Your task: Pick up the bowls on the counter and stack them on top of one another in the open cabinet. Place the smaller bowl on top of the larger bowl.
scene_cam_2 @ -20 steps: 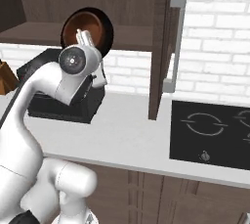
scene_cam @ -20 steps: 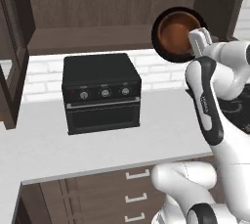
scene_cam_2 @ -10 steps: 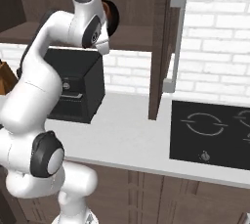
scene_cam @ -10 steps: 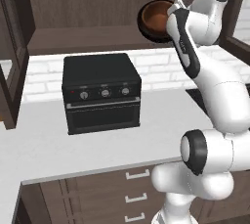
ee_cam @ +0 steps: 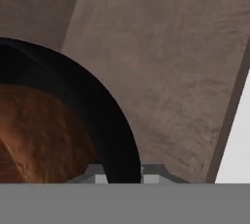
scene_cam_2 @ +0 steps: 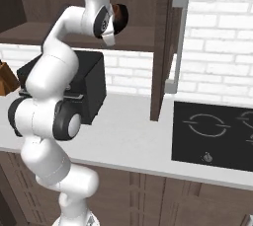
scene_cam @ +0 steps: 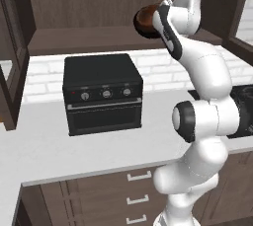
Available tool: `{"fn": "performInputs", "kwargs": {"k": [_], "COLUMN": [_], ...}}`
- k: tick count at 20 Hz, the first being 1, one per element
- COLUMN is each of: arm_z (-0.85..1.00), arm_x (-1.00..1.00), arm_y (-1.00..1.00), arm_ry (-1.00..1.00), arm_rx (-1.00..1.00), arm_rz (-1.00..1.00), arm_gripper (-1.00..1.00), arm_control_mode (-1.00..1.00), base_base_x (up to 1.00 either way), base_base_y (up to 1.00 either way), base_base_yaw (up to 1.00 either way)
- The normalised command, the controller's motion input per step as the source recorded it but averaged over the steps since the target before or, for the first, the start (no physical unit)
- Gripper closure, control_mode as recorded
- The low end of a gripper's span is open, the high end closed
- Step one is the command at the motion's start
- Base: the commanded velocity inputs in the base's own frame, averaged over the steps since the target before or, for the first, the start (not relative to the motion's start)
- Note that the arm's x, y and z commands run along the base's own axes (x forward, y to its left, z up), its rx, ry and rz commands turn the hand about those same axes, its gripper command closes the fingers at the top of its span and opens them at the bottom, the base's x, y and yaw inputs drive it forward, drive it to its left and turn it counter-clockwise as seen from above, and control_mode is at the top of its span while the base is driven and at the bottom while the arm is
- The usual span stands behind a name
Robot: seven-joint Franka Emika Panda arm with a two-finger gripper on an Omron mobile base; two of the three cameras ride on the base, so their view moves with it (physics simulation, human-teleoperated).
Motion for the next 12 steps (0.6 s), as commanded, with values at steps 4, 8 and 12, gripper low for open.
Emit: {"fn": "performInputs", "kwargs": {"k": [4,8,12], "arm_z": [-0.13,0.0,0.0], "arm_x": [0.06,-0.73,-1.0], "arm_y": [0.0,-0.03,-0.25], "arm_ry": [-0.1,-0.19,-0.26], "arm_rx": [0.0,0.0,0.05], "arm_rz": [0.0,0.0,-0.02], "arm_gripper": [-1.0,-1.0,-1.0], "arm_control_mode": [-1.0,-1.0,-1.0], "base_base_x": [0.0,0.0,0.0], "base_base_y": [0.0,0.0,0.0], "base_base_yaw": [0.0,0.0,0.0]}}
